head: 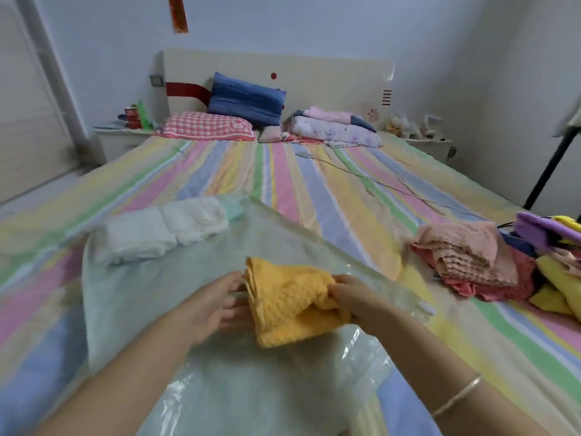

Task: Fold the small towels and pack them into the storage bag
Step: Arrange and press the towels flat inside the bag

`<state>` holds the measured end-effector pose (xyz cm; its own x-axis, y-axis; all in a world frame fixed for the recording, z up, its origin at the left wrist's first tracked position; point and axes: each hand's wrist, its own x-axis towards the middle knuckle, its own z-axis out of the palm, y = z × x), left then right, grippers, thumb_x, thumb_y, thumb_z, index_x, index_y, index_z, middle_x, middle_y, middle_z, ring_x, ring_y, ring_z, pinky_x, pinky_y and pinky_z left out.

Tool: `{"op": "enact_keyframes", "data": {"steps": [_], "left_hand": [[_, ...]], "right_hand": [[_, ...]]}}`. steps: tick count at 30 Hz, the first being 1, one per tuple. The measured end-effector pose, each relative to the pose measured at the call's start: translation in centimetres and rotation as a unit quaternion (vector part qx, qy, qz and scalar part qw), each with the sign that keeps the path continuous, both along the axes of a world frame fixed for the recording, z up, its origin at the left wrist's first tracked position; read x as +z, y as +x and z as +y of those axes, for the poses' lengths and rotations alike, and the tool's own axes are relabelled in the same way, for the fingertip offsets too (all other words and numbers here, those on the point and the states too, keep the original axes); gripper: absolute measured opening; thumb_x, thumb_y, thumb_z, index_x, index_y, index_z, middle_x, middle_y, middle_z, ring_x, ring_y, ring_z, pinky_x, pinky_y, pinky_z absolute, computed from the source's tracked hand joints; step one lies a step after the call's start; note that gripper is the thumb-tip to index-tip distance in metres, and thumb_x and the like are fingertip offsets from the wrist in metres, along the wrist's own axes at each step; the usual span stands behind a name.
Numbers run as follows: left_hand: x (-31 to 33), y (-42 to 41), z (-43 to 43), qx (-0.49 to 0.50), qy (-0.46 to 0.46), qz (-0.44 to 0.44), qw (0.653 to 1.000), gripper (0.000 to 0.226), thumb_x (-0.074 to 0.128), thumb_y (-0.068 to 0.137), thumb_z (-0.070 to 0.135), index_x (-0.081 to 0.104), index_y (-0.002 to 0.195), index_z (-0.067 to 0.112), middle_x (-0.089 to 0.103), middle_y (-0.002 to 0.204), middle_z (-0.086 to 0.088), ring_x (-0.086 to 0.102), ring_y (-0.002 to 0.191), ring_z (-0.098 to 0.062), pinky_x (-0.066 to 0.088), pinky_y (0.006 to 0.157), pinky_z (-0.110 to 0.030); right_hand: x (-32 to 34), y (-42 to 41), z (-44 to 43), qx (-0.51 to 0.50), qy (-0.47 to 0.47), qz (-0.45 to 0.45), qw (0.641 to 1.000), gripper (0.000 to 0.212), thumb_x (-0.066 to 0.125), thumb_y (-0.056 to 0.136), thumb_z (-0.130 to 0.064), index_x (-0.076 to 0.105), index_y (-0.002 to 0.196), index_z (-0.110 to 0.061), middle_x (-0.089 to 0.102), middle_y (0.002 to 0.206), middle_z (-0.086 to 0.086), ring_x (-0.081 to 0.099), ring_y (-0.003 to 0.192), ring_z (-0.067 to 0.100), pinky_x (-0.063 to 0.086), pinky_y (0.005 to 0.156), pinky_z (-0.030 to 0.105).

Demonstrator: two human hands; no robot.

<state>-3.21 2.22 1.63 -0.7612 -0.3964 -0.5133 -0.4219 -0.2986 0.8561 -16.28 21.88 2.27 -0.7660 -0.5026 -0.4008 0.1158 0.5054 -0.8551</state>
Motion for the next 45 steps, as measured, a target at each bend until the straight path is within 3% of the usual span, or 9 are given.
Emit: {"op": "enact_keyframes", "data": {"steps": [8, 14, 17, 22, 25, 27, 34, 40, 45], "left_hand": [[-2.5, 1.3, 1.0, -0.004, -0.058, -0.055, 0.997, 0.036, 0.072, 0.084, 0.036, 0.064, 0.101, 0.006, 0.072, 0.098, -0.011, 0.07, 0.089, -0.022, 0.06, 0.071, -0.037], [-3.1, -0.6, 3.1, -0.006, -0.109, -0.045, 0.993, 0.034, 0.077, 0.08, 0.023, 0.064, 0.107, 0.006, 0.07, 0.091, -0.006, 0.066, 0.073, -0.015, 0.053, 0.049, -0.019], [-4.2, -1.8, 4.1, 0.019, -0.16, -0.019, 0.987, 0.035, 0.077, 0.079, 0.021, 0.063, 0.11, 0.009, 0.069, 0.098, -0.005, 0.066, 0.091, -0.02, 0.055, 0.078, -0.028], [-4.4, -2.6, 4.7, 0.022, -0.202, -0.01, 0.979, 0.039, 0.064, 0.087, 0.033, 0.058, 0.122, 0.016, 0.066, 0.116, -0.003, 0.062, 0.105, -0.023, 0.052, 0.095, -0.041], [-2.8, -2.8, 3.9, 0.029, -0.12, 0.008, 0.992, 0.037, 0.064, 0.09, 0.028, 0.057, 0.122, 0.011, 0.067, 0.112, -0.008, 0.064, 0.099, -0.024, 0.055, 0.086, -0.037], [-0.9, -2.5, 3.2, 0.023, -0.044, 0.017, 0.999, 0.026, 0.062, 0.091, 0.022, 0.058, 0.114, 0.009, 0.068, 0.098, -0.011, 0.066, 0.085, -0.022, 0.055, 0.07, -0.029], [2.3, -1.4, 2.1, -0.082, 0.063, 0.061, 0.993, 0.049, 0.035, 0.098, 0.006, 0.069, 0.063, 0.007, 0.066, 0.053, -0.008, 0.064, 0.043, -0.013, 0.051, 0.041, -0.019], [2.1, -1.5, 3.5, -0.21, -0.023, -0.021, 0.977, 0.019, 0.048, 0.099, 0.018, 0.066, 0.099, 0.014, 0.072, 0.084, 0.001, 0.068, 0.069, -0.006, 0.054, 0.061, -0.019], [1.4, -1.7, 1.5, -0.262, -0.053, -0.096, 0.959, 0.044, 0.068, 0.086, 0.036, 0.063, 0.12, 0.009, 0.073, 0.11, -0.008, 0.068, 0.104, -0.02, 0.053, 0.093, -0.034]], "right_hand": [[-2.4, 2.6, -1.3, 0.136, 0.173, 0.408, 0.886, 0.07, 0.05, 0.089, -0.023, 0.017, 0.15, -0.034, 0.016, 0.158, 0.0, 0.015, 0.144, 0.024, 0.029, 0.113, 0.038], [-6.2, 4.8, -0.3, 0.297, 0.284, 0.432, 0.803, 0.091, -0.007, 0.071, -0.082, -0.006, 0.151, -0.039, -0.013, 0.161, -0.005, -0.019, 0.147, 0.018, -0.006, 0.12, 0.043], [-7.5, 5.1, 0.6, 0.285, 0.284, 0.437, 0.804, 0.094, -0.013, 0.064, -0.077, -0.014, 0.15, -0.039, -0.019, 0.159, -0.008, -0.024, 0.144, 0.014, -0.01, 0.119, 0.043], [-6.3, 4.3, 1.8, 0.255, 0.146, 0.36, 0.886, 0.086, 0.004, 0.074, -0.08, 0.011, 0.15, -0.042, 0.008, 0.159, -0.016, -0.001, 0.147, 0.005, 0.002, 0.121, 0.032], [-5.7, 3.7, 3.4, 0.138, -0.027, 0.303, 0.942, 0.033, 0.035, 0.1, -0.041, 0.048, 0.131, -0.046, 0.047, 0.139, -0.023, 0.039, 0.132, -0.003, 0.028, 0.111, 0.02], [-5.8, 3.0, 4.5, 0.088, -0.065, 0.326, 0.939, 0.038, 0.042, 0.101, -0.019, 0.048, 0.122, -0.051, 0.054, 0.127, -0.028, 0.05, 0.12, -0.005, 0.038, 0.103, 0.02], [-7.5, 2.6, 5.6, 0.2, -0.02, 0.545, 0.814, 0.107, 0.068, 0.073, -0.043, -0.003, 0.153, -0.032, -0.001, 0.161, -0.011, 0.0, 0.149, 0.014, 0.01, 0.119, 0.027], [-3.7, 4.4, 4.8, 0.177, -0.11, 0.64, 0.74, 0.063, 0.066, 0.087, -0.048, 0.045, 0.141, -0.023, 0.038, 0.152, -0.008, 0.026, 0.145, 0.016, 0.033, 0.112, 0.042], [-4.5, 5.2, 5.1, 0.306, -0.025, 0.661, 0.685, 0.067, 0.068, 0.084, -0.025, 0.041, 0.145, -0.026, 0.039, 0.151, -0.007, 0.031, 0.142, 0.011, 0.034, 0.113, 0.038]]}}
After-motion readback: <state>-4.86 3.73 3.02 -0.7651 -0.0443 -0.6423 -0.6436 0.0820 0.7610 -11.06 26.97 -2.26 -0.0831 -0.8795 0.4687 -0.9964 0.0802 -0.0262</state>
